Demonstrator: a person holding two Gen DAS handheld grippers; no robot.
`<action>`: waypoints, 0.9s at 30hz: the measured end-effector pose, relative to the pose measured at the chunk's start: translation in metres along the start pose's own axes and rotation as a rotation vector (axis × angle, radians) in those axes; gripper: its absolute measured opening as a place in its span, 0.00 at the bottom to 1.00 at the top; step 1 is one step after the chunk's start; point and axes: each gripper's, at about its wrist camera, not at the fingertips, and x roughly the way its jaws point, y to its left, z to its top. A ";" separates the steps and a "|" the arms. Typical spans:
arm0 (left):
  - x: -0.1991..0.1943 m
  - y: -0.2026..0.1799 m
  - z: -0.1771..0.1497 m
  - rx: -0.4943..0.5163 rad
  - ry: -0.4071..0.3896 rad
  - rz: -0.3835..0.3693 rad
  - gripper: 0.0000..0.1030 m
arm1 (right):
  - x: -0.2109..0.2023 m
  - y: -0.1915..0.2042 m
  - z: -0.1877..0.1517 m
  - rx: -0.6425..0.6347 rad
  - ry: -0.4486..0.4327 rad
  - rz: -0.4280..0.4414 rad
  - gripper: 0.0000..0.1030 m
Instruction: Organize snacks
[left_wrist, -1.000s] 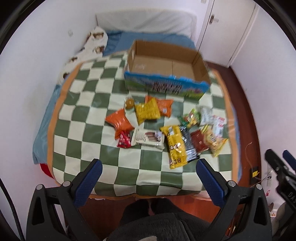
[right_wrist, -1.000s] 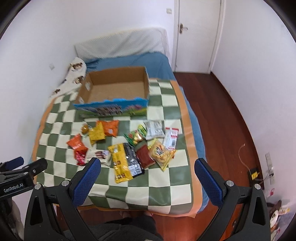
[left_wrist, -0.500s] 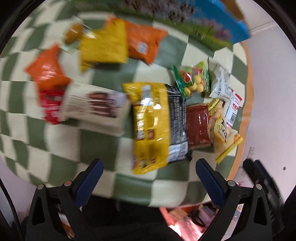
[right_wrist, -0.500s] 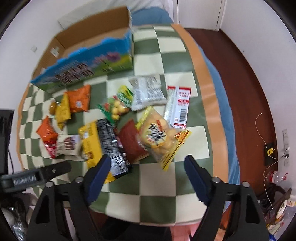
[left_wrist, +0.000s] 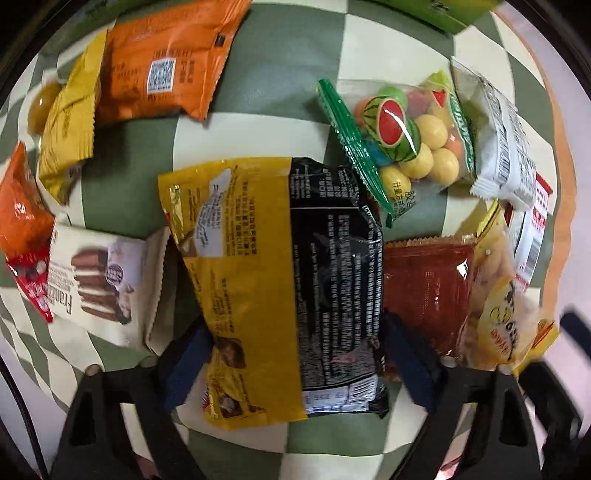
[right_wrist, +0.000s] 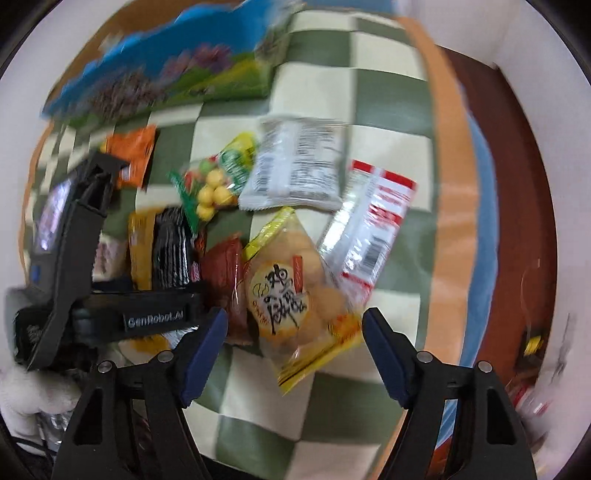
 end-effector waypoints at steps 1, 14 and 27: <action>-0.001 0.000 -0.002 0.010 -0.010 -0.006 0.84 | 0.006 0.003 0.005 -0.051 0.015 -0.003 0.76; -0.023 0.021 -0.054 0.091 -0.025 0.031 0.84 | 0.057 -0.010 0.006 0.029 0.151 0.018 0.61; 0.009 0.058 -0.048 0.062 -0.028 0.002 0.82 | 0.046 -0.024 -0.027 0.253 0.191 0.120 0.78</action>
